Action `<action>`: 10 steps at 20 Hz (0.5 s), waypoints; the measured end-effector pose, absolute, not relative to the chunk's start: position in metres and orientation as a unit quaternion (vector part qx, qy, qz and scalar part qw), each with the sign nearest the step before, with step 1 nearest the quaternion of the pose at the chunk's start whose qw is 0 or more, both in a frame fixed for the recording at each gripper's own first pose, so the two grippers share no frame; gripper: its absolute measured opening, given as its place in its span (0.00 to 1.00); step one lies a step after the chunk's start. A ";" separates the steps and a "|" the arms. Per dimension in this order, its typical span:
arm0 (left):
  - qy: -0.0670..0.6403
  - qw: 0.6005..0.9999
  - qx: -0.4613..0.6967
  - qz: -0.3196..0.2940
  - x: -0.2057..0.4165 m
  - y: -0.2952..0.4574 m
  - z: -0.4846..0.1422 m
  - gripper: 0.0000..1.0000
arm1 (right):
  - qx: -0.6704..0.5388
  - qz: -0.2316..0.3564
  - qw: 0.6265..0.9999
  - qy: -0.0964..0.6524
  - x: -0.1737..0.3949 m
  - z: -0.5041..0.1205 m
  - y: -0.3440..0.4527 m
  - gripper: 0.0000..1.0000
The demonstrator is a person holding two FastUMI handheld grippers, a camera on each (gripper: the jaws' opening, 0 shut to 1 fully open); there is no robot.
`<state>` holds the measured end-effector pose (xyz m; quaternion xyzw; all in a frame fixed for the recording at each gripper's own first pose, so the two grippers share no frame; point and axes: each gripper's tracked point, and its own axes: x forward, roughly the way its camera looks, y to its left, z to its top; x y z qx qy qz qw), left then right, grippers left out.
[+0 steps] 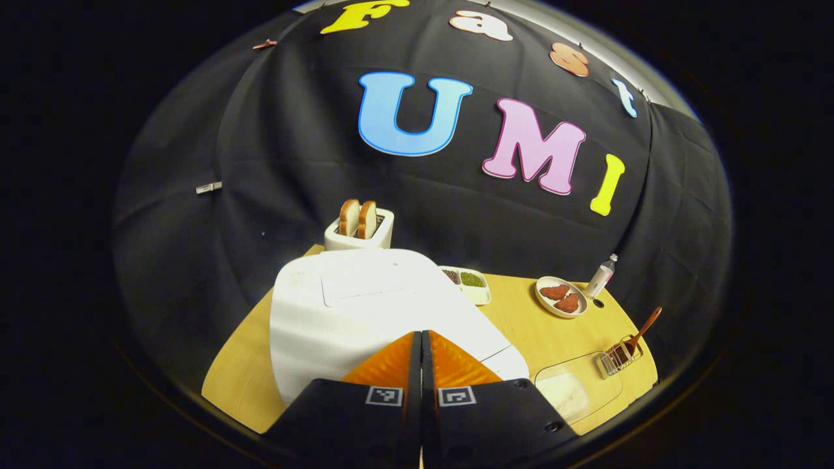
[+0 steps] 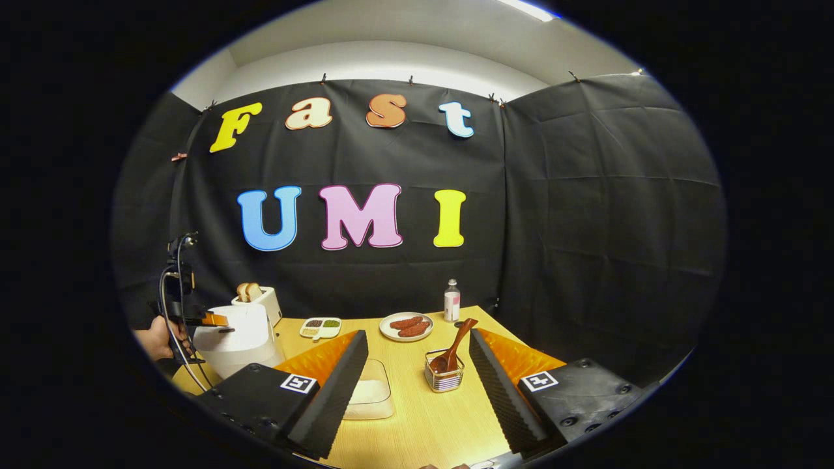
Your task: Close the left gripper, press the button to open the rice cooker; take a wooden spoon from the chopstick holder with the right hand, scoop a spoonful of rice and pour it into the rice cooker, then put the wooden spoon back into the chopstick holder.
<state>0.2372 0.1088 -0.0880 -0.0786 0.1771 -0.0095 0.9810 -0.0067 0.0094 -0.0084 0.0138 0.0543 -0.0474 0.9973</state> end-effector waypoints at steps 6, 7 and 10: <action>0.184 0.981 -0.066 -0.002 0.238 0.107 -0.103 0.07 | 0.018 -0.039 0.997 0.062 0.002 -0.015 0.010 0.98; 0.186 0.980 -0.068 0.001 0.233 0.107 -0.105 0.06 | 0.018 -0.037 0.997 0.060 0.006 -0.015 0.010 0.98; 0.185 0.979 -0.084 0.002 0.235 0.109 -0.102 0.07 | 0.024 -0.028 0.998 0.058 0.020 -0.015 0.007 0.98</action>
